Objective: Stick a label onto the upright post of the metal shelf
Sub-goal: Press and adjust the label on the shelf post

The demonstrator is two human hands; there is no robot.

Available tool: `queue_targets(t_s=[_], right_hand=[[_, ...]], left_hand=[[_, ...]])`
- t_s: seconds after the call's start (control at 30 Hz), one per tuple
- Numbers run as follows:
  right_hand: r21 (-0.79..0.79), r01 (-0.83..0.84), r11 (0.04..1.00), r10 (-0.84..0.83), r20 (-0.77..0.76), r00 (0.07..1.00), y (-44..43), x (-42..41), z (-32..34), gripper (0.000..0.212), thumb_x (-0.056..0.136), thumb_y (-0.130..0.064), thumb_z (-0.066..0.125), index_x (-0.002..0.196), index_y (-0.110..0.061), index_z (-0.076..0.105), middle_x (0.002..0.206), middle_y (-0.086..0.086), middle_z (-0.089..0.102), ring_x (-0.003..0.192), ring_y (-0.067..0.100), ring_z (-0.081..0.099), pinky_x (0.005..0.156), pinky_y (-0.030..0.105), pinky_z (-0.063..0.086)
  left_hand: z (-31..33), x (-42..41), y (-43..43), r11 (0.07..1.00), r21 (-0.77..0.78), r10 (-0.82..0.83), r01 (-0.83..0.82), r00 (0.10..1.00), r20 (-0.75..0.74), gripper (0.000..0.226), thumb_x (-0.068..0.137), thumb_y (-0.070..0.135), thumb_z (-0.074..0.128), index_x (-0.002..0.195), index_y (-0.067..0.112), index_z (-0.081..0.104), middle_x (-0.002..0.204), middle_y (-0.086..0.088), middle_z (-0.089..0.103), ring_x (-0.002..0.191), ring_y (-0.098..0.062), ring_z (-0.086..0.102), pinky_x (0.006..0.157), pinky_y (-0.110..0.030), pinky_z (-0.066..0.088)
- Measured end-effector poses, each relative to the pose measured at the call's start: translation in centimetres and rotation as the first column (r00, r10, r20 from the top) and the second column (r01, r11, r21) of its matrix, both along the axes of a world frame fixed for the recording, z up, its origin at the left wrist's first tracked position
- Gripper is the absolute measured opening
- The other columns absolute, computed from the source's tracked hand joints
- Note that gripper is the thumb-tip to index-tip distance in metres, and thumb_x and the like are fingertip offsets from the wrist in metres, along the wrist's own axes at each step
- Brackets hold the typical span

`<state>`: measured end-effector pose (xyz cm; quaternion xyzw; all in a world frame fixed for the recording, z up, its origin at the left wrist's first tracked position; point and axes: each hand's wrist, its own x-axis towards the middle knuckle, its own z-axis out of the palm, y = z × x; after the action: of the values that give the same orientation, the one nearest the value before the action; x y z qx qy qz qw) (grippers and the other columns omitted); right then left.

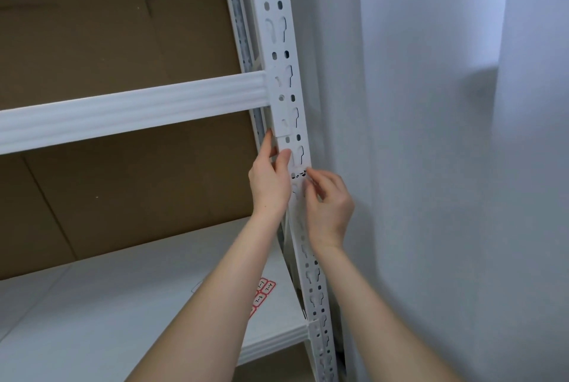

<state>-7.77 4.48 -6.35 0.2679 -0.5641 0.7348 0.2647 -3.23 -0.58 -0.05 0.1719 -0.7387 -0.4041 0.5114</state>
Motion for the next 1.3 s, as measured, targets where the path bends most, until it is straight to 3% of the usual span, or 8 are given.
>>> queue_targets(t_s=[0.2, 0.33, 0.53, 0.67, 0.77, 0.87, 1.07, 1.3], right_hand=[[-0.028, 0.064, 0.998, -0.064, -0.009, 0.998, -0.3, -0.2, 0.1, 0.017, 0.081, 0.0, 0.065, 0.094, -0.005, 0.074, 0.092, 0.006, 0.07, 0.078, 0.012, 0.063, 0.074, 0.007, 0.047], [-0.018, 0.069, 0.997, -0.069, 0.013, 0.998, -0.5, 0.2, 0.3, 0.016, 0.082, -0.002, 0.065, 0.095, -0.006, 0.073, 0.094, 0.005, 0.069, 0.079, 0.014, 0.065, 0.074, 0.024, 0.054], [0.015, 0.095, 0.995, -0.095, 0.033, 0.995, -0.7, 0.5, 0.6, 0.013, 0.081, -0.005, 0.065, 0.092, -0.008, 0.071, 0.094, 0.004, 0.069, 0.078, 0.017, 0.066, 0.07, 0.031, 0.054], [0.069, 0.101, 0.992, -0.105, 0.049, 0.993, -0.2, 0.3, 1.2, 0.011, 0.083, -0.006, 0.063, 0.089, -0.009, 0.071, 0.093, 0.004, 0.069, 0.078, 0.019, 0.065, 0.07, 0.022, 0.047], [0.126, 0.057, 0.99, -0.066, 0.064, 0.996, 0.3, 0.0, 1.3, 0.012, 0.084, -0.006, 0.06, 0.087, -0.011, 0.071, 0.091, 0.002, 0.069, 0.079, 0.018, 0.064, 0.072, 0.022, 0.046], [0.076, 0.001, 0.997, -0.011, 0.131, 0.991, 0.5, 0.1, 1.1, 0.014, 0.086, -0.009, 0.061, 0.097, -0.012, 0.07, 0.097, 0.002, 0.07, 0.084, 0.016, 0.066, 0.078, 0.025, 0.05], [0.034, 0.071, 0.997, -0.073, 0.059, 0.996, 0.0, 0.5, 0.7, 0.018, 0.084, -0.006, 0.064, 0.1, -0.008, 0.073, 0.096, 0.006, 0.071, 0.079, 0.01, 0.061, 0.072, -0.003, 0.036], [-0.003, 0.067, 0.998, -0.067, 0.052, 0.996, -0.2, 0.4, 0.3, 0.014, 0.08, -0.001, 0.067, 0.091, -0.004, 0.075, 0.095, 0.008, 0.073, 0.082, 0.013, 0.065, 0.077, -0.002, 0.039]], left_hand=[[-0.5, -0.1, -0.8, 0.998, 0.017, -0.061, 0.062, 0.997, -0.035, 0.05, 0.096, 0.018, 0.05, 0.143, 0.028, 0.04, 0.105, 0.014, 0.064, 0.096, 0.002, 0.061, 0.099, -0.034, 0.048], [-0.5, -0.3, -0.7, 0.998, 0.039, -0.054, 0.056, 0.997, -0.051, 0.049, 0.095, 0.018, 0.051, 0.143, 0.027, 0.041, 0.107, 0.012, 0.065, 0.097, -0.002, 0.062, 0.098, -0.034, 0.049], [-0.4, -0.4, -0.7, 0.998, 0.041, -0.04, 0.043, 0.998, -0.058, 0.049, 0.095, 0.018, 0.051, 0.142, 0.027, 0.042, 0.104, 0.015, 0.064, 0.097, 0.0, 0.06, 0.097, -0.035, 0.05], [-0.4, -0.4, -0.7, 0.998, 0.048, -0.048, 0.05, 0.998, -0.044, 0.049, 0.095, 0.019, 0.051, 0.142, 0.028, 0.042, 0.096, 0.023, 0.061, 0.094, 0.001, 0.06, 0.096, -0.037, 0.051], [-0.3, -0.2, -0.5, 0.996, 0.061, -0.062, 0.065, 0.997, -0.053, 0.049, 0.095, 0.016, 0.051, 0.142, 0.026, 0.042, 0.099, 0.018, 0.064, 0.092, 0.004, 0.061, 0.096, -0.028, 0.049], [-0.1, 0.1, -0.4, 0.996, 0.062, -0.068, 0.072, 0.996, -0.059, 0.05, 0.095, 0.015, 0.052, 0.142, 0.025, 0.042, 0.102, 0.015, 0.065, 0.091, 0.008, 0.06, 0.091, -0.02, 0.046], [-0.1, 0.0, -0.4, 0.992, 0.087, -0.086, 0.092, 0.994, -0.07, 0.049, 0.095, 0.015, 0.053, 0.142, 0.025, 0.042, 0.104, 0.011, 0.066, 0.096, -0.002, 0.063, 0.096, -0.028, 0.05], [-0.3, 0.0, -0.5, 0.992, 0.082, -0.093, 0.1, 0.992, -0.081, 0.049, 0.095, 0.015, 0.053, 0.142, 0.026, 0.042, 0.104, 0.013, 0.064, 0.095, 0.001, 0.061, 0.097, -0.03, 0.05]])
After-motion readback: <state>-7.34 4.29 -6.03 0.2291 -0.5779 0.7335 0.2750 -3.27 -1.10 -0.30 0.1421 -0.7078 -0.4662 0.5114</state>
